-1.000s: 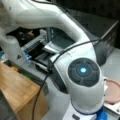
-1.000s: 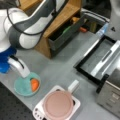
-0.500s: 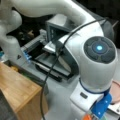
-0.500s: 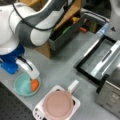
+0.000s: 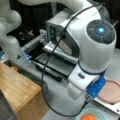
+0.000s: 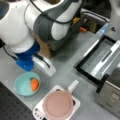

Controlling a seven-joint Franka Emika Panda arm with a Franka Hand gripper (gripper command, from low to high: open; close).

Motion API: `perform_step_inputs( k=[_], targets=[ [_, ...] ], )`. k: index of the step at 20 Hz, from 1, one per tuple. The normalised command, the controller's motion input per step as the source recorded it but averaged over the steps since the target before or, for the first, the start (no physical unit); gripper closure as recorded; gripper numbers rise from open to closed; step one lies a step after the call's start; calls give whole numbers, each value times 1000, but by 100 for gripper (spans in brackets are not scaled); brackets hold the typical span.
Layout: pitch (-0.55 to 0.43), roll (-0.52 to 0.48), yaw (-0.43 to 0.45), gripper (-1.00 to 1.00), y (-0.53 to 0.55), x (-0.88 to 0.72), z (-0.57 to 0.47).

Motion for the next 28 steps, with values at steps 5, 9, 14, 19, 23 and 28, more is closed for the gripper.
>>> perform_step_inputs(
  k=[5, 9, 14, 19, 23, 28],
  targets=[
    [-356, -294, -11, -100, 288, -757, -160],
    [-381, -284, 7, -100, 264, -727, -156],
    [-340, -295, 18, -100, 245, -753, -67],
    [-303, -301, 5, -100, 217, -664, -31],
    [-286, -286, -2, -100, 248, -545, -79],
    [-223, -248, 52, -100, 198, -412, -64]
  ],
)
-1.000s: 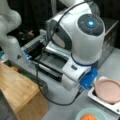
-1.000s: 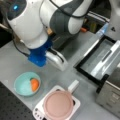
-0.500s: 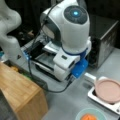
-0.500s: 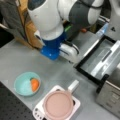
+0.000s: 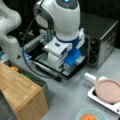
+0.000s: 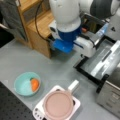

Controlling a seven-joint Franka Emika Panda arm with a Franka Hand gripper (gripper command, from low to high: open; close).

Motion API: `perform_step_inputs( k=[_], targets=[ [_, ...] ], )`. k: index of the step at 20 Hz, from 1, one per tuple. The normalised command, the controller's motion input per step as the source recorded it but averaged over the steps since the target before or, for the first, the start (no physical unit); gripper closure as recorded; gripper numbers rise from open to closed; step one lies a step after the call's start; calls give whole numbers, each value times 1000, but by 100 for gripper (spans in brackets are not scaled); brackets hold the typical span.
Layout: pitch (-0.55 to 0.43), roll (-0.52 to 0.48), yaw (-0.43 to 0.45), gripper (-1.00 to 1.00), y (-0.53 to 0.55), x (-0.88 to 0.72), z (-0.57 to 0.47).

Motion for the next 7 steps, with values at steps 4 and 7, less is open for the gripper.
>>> perform_step_inputs(
  k=[4, 7],
  targets=[
    [-201, -209, 51, -100, 101, -268, -78],
    [-192, -196, 31, -100, 40, -214, -96]
  ],
)
